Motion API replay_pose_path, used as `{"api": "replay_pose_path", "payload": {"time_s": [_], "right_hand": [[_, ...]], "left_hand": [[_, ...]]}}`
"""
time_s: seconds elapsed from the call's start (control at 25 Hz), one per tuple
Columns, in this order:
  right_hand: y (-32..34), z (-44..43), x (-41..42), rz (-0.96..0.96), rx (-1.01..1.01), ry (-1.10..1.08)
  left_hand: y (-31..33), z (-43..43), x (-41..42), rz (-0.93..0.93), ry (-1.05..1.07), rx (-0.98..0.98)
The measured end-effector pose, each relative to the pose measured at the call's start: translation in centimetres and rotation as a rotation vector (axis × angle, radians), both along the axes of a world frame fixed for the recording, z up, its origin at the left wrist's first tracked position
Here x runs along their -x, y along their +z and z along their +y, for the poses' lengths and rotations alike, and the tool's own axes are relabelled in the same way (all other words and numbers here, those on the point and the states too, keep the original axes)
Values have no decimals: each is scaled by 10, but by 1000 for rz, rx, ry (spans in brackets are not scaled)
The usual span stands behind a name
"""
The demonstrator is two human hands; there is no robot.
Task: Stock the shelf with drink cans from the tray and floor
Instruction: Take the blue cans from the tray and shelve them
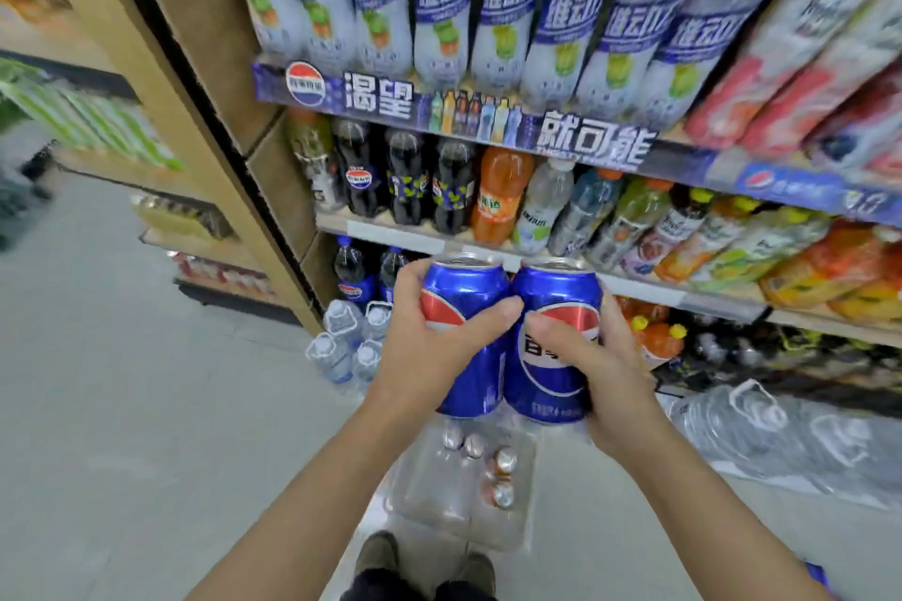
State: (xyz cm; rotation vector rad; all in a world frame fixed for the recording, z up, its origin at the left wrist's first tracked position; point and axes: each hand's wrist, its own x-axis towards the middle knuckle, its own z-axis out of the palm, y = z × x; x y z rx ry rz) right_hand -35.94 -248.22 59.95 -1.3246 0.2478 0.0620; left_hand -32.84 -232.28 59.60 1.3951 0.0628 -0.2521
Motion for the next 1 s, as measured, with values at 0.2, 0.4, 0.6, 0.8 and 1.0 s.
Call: {"api": "replay_pose_path", "payload": {"time_s": [0.2, 0.4, 0.6, 0.8, 1.0], "right_hand": [[77, -8, -22, -100, 61, 95], [115, -6, -29, -240, 141, 155], [167, 16, -60, -449, 236, 14], [236, 45, -121, -630, 288, -71], [310, 74, -179, -828, 348, -130]], "left_hand": [[80, 25, -17, -34, -246, 67], [122, 38, -24, -234, -218, 41], [169, 49, -51, -471, -37, 4], [237, 77, -122, -673, 22, -34], [315, 106, -193, -868, -14, -57]]}}
